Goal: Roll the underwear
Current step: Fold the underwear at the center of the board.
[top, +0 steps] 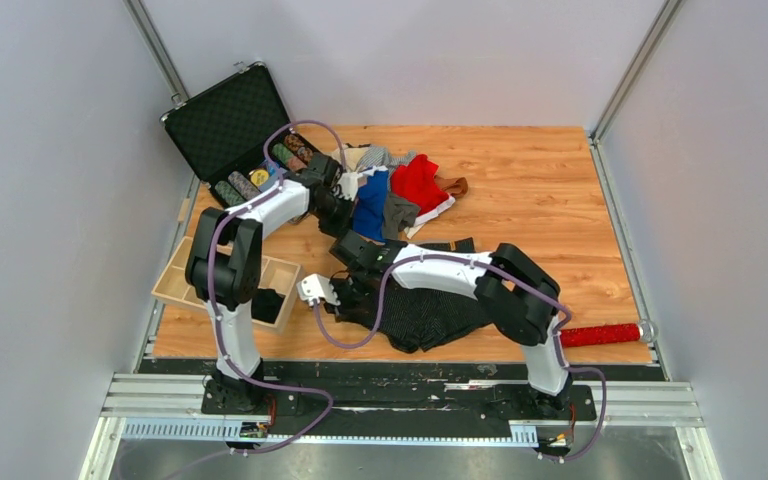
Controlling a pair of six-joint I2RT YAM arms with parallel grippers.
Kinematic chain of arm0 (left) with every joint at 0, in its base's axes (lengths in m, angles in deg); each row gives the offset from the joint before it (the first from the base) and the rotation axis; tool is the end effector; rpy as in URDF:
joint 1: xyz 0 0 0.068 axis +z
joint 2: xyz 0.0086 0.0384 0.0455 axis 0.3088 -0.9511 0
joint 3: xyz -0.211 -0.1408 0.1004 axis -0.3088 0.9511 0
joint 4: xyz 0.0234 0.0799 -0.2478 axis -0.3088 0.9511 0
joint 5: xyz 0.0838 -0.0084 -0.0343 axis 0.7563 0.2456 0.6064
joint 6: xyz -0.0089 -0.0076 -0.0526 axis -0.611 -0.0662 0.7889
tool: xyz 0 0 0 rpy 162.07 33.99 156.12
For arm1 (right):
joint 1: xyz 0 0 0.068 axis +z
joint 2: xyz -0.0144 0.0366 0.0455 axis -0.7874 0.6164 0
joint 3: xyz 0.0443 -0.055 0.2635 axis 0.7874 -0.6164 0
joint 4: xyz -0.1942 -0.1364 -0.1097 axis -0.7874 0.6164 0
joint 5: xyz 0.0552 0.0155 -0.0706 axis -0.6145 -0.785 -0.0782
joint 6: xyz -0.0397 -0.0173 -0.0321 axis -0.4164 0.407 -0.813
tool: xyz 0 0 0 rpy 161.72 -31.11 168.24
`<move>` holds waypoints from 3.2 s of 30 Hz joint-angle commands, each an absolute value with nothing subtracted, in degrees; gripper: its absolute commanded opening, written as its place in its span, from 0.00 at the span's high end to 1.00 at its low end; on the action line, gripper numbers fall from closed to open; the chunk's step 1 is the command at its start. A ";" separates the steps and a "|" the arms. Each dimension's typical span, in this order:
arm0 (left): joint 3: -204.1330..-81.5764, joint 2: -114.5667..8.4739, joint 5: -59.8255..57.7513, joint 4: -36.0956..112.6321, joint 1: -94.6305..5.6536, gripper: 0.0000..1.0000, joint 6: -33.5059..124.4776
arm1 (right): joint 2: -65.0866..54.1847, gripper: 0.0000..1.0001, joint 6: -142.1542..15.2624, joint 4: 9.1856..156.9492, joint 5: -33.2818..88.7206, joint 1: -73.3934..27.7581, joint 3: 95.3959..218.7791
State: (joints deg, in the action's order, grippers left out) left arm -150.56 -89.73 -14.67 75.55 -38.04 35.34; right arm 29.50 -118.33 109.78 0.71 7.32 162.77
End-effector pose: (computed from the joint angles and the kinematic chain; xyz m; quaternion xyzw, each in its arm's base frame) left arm 0.3709 -0.1495 0.1796 0.1925 0.9441 -0.2188 0.1544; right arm 0.1971 0.3712 0.1694 -0.7889 0.4908 0.3101 0.2014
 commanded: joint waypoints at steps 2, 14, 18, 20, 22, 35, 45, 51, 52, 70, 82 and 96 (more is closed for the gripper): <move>-154.35 -82.21 -19.17 79.35 -37.11 1.00 38.71 | 20.48 1.00 -112.87 109.50 -6.00 7.30 165.51; -161.06 -83.62 -30.89 79.19 -38.17 1.00 50.69 | 4.07 1.00 -109.10 106.82 -5.95 1.80 149.47; -165.20 -87.22 -30.86 78.01 -40.75 1.00 52.60 | -1.58 1.00 -108.65 106.43 -5.43 -0.98 144.07; -166.69 -88.90 -31.37 76.39 -42.55 1.00 54.06 | -3.93 1.00 -107.91 105.18 -4.98 -2.08 141.24; -168.15 -90.24 -32.08 75.20 -44.04 1.00 54.98 | -5.95 1.00 -107.42 103.89 -4.71 -2.72 138.89; -177.72 -99.09 -26.34 75.04 -51.23 1.00 55.44 | -18.19 1.00 -107.98 102.93 -3.14 -7.82 125.91; -183.50 -104.18 -22.68 75.49 -54.02 1.00 55.70 | -25.64 1.00 -108.85 105.32 -2.57 -11.27 119.51; -185.46 -106.34 -20.74 75.44 -56.05 1.00 55.38 | -26.06 1.00 -110.07 106.19 -2.08 -12.80 117.82; -185.78 -106.55 -20.60 75.48 -56.18 1.00 55.28 | -26.21 1.00 -110.07 106.37 -2.14 -12.92 117.72; -187.47 -108.11 -15.38 76.16 -57.81 1.00 52.51 | -30.08 1.00 -111.04 109.83 -0.90 -14.53 114.22; -189.15 -110.26 -14.48 75.65 -58.68 1.00 52.41 | -29.93 0.98 -111.79 110.10 0.88 -16.59 111.73; -191.25 -112.11 -17.16 75.00 -59.57 1.00 54.83 | -28.54 0.97 -114.80 110.98 5.24 -21.31 110.39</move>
State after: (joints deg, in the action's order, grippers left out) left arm -189.05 -111.70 -15.41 77.32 -59.18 54.11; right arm -28.86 -113.48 109.80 4.44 -20.63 109.46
